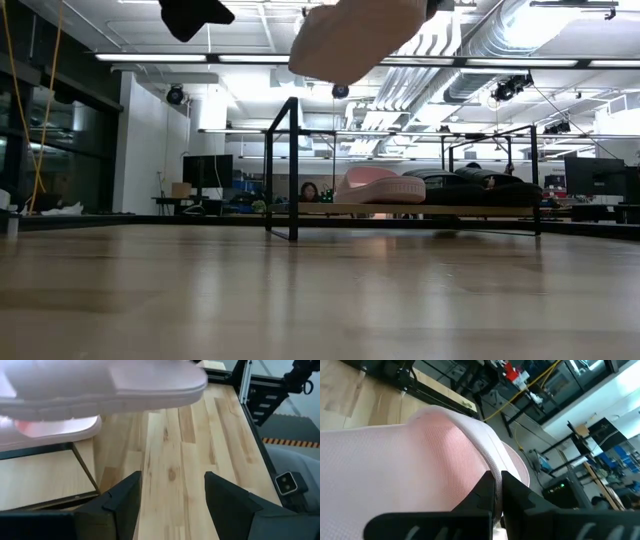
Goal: Pick and place slides into the shelf
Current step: Put the pink slipper on the shelf
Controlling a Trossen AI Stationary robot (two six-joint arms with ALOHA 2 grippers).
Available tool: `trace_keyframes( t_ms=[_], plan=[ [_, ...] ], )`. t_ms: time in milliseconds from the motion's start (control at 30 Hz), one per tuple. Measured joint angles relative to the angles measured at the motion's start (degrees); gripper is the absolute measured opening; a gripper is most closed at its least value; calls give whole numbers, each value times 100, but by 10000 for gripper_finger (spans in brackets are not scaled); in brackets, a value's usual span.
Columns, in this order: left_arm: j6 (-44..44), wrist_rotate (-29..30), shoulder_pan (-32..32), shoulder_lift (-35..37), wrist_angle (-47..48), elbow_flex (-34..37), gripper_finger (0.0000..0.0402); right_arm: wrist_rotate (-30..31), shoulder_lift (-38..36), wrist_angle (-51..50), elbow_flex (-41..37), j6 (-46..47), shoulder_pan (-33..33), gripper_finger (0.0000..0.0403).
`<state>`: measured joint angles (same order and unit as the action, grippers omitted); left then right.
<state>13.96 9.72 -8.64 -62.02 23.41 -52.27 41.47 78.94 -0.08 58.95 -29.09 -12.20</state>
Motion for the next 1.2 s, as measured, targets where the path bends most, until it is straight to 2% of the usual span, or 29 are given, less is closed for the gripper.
trace_keyframes(
  t_ms=[133, 300, 700, 967, 1200],
  plan=[
    [0, 103, 0, -2, -198, 48, 200, -394, -62, 563, -359, -289, 428, 0],
    [-3, 146, 0, -2, -298, 48, 200, -698, -62, 632, -439, -439, 920, 0],
    [-311, 157, 0, -2, -304, 48, 200, -2467, 71, 835, -441, -474, 2113, 0],
    [-479, 354, 2, 0, -417, 48, 200, -3025, 490, 1054, -441, -500, 2614, 0],
    [-477, 406, 2, 0, -406, 48, 200, -3111, 1069, 1469, -441, -578, 2756, 0]
  ],
)
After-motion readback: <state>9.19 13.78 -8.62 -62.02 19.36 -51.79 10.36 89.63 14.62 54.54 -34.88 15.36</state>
